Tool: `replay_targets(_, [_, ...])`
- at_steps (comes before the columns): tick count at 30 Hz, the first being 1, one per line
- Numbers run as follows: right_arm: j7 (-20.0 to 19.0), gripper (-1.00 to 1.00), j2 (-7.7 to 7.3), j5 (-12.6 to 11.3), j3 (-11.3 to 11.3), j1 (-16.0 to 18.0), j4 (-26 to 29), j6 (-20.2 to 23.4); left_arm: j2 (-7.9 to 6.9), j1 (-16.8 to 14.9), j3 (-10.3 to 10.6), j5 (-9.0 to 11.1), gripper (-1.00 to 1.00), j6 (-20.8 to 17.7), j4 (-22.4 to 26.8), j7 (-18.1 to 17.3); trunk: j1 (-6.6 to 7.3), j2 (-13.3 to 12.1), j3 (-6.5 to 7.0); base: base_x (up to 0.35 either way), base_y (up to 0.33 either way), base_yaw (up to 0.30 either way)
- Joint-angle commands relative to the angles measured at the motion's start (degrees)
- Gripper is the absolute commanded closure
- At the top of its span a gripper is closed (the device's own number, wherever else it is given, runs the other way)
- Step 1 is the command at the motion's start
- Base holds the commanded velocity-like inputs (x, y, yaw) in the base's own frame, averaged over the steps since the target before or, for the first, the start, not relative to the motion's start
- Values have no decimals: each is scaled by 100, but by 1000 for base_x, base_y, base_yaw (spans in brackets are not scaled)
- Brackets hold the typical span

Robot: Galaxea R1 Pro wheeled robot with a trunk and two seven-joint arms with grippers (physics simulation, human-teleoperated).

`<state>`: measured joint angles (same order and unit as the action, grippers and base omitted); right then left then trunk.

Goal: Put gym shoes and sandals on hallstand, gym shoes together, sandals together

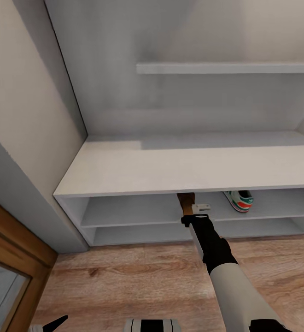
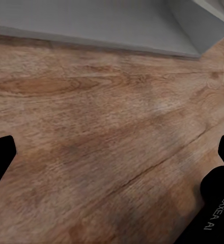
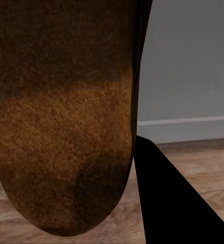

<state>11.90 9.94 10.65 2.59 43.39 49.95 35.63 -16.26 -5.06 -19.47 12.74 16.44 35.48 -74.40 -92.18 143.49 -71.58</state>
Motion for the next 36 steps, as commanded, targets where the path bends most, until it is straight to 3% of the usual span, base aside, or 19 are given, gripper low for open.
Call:
replay_targets(1, [5,100,6,37,14,2,6,31,0,-3,-4,9,-100,35,-5,-16,0,2,-4,96,0,0])
replay_targets(16, [4,100,6,27,22,2,18,31,-2,-3,-10,-32,-100,33,11,-35,0,2,-4,10,0,0])
replay_targets(25, [4,100,6,25,17,2,21,31,0,-7,-7,-51,-100,26,12,-39,-24,14,-252,0,0,0])
replay_targets(36, [5,100,6,25,22,2,24,31,-5,-10,-5,-37,-100,34,4,-47,-24,14,-284,29,0,0])
